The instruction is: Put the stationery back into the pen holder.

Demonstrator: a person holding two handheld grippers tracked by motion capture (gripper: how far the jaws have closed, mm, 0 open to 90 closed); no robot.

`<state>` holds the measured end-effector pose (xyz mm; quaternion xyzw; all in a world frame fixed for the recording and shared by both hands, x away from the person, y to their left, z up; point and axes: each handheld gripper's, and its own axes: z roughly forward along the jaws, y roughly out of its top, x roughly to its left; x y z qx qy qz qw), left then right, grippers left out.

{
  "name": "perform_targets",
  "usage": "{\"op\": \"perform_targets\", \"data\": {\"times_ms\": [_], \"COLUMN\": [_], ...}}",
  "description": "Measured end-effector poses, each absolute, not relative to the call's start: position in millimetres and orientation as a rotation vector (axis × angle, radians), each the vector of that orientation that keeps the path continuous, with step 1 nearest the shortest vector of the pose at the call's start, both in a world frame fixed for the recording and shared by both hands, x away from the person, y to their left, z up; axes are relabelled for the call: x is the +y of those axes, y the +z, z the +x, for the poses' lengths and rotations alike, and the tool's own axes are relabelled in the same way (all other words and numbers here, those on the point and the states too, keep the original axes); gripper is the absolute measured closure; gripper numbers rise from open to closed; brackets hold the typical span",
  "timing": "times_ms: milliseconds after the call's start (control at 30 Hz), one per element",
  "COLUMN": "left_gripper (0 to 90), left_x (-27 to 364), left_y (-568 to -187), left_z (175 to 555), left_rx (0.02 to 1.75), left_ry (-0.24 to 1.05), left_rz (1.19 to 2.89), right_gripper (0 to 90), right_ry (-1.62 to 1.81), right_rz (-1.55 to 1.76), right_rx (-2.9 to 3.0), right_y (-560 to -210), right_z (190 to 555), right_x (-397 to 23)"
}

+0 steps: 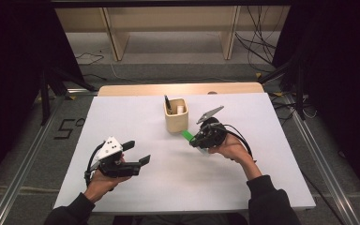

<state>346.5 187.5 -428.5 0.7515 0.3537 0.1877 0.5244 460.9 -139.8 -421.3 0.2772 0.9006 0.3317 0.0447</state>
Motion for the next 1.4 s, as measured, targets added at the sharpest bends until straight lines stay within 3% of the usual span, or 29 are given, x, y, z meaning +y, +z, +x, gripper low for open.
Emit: {"op": "perform_targets", "data": {"times_ms": [1400], "left_gripper": [18.2], "left_x": [188.3], "left_y": [-428.1], "left_z": [346.5], "left_rx": [0.850], "left_ry": [0.460], "left_rz": [1.787], "right_gripper": [67.1], "right_ry": [1.434], "right_rz": [1.057], "right_rx": [2.345], "right_y": [-400.0], "right_z": [462.8], "right_x": [-155.2]}}
